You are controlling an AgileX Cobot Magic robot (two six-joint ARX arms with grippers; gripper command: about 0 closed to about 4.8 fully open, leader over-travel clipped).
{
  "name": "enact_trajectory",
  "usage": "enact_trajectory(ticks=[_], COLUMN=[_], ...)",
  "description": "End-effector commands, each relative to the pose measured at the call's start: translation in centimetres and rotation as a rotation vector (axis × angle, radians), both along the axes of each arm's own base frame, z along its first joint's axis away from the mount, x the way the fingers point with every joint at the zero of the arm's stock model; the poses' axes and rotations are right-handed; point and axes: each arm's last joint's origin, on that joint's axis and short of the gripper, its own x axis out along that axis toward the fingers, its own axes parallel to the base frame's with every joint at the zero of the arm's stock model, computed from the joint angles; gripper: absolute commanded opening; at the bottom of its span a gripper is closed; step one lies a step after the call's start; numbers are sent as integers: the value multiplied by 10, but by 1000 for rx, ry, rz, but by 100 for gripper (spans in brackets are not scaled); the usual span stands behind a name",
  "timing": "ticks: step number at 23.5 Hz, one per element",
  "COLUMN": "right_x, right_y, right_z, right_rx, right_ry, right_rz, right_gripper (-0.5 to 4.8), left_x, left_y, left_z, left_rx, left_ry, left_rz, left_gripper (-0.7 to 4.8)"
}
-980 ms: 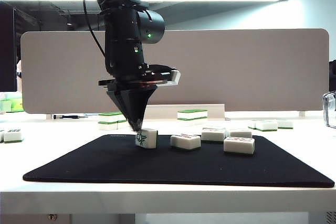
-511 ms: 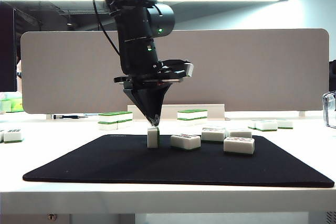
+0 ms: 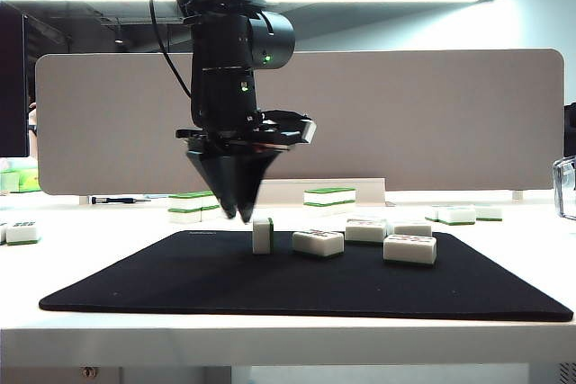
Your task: Align six mahjong tiles in a row on the table.
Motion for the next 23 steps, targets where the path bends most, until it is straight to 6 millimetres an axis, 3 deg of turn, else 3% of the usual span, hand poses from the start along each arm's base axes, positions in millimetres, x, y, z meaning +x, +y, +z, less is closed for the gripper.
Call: enact_trajectory(ticks=[1, 11, 15, 23], right_x=[-2, -2, -2, -2], right_y=[0, 0, 0, -1], right_z=[0, 0, 0, 0], right_rx=[-2, -2, -2, -9], right_ry=[-28, -28, -28, -28], right_rz=[0, 0, 0, -17], right_gripper=[-1, -1, -1, -1], left_x=[-2, 1, 5, -1], left_y=[1, -4, -4, 0], left_z=[3, 1, 2, 0], left_rx=[9, -61, -25, 12], left_ry=[12, 9, -55, 3], left_rz=[-52, -68, -50, -49], left_gripper=[382, 362, 362, 362])
